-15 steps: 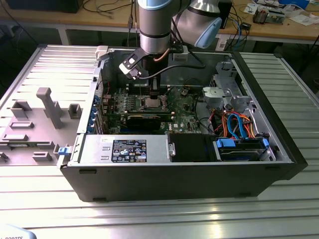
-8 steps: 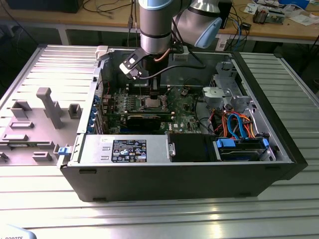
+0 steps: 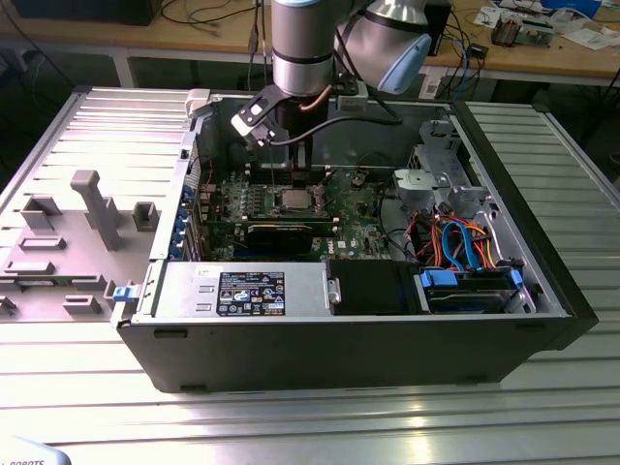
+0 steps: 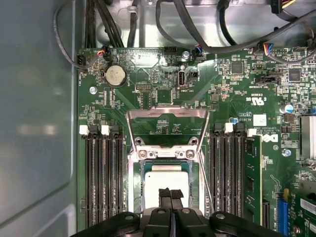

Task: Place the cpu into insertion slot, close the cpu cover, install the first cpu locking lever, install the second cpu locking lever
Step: 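Close the cpu cover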

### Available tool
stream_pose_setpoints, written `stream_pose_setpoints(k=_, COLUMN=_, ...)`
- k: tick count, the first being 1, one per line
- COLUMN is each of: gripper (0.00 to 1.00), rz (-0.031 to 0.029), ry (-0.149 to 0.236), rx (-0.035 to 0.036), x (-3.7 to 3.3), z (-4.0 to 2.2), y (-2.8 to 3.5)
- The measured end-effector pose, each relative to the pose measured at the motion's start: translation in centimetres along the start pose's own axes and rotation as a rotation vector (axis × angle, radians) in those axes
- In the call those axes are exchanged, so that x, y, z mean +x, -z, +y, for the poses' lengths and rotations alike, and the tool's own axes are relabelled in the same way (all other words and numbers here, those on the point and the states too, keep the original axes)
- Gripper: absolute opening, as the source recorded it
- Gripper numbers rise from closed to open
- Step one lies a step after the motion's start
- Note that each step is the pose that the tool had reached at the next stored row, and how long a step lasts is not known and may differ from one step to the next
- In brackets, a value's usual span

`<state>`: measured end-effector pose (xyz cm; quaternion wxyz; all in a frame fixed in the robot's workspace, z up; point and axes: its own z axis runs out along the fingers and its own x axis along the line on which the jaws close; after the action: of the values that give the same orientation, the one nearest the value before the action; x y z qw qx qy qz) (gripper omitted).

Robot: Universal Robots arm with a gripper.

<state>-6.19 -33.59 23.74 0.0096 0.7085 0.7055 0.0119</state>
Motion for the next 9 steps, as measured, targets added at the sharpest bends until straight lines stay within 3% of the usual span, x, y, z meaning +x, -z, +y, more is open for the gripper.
stream_pose_setpoints(k=2, gripper=0.11, rz=-0.0004, ry=-0.001, rx=-0.0002, x=0.00, z=0.01, y=0.23)
stream_pose_setpoints(k=3, gripper=0.11, rz=-0.0035, ry=-0.001, rx=-0.0001, x=0.00, z=0.00, y=0.24)
stream_pose_setpoints(k=9, gripper=0.11, rz=-0.0040, ry=-0.001, rx=0.0000, x=0.00, z=0.01, y=0.24)
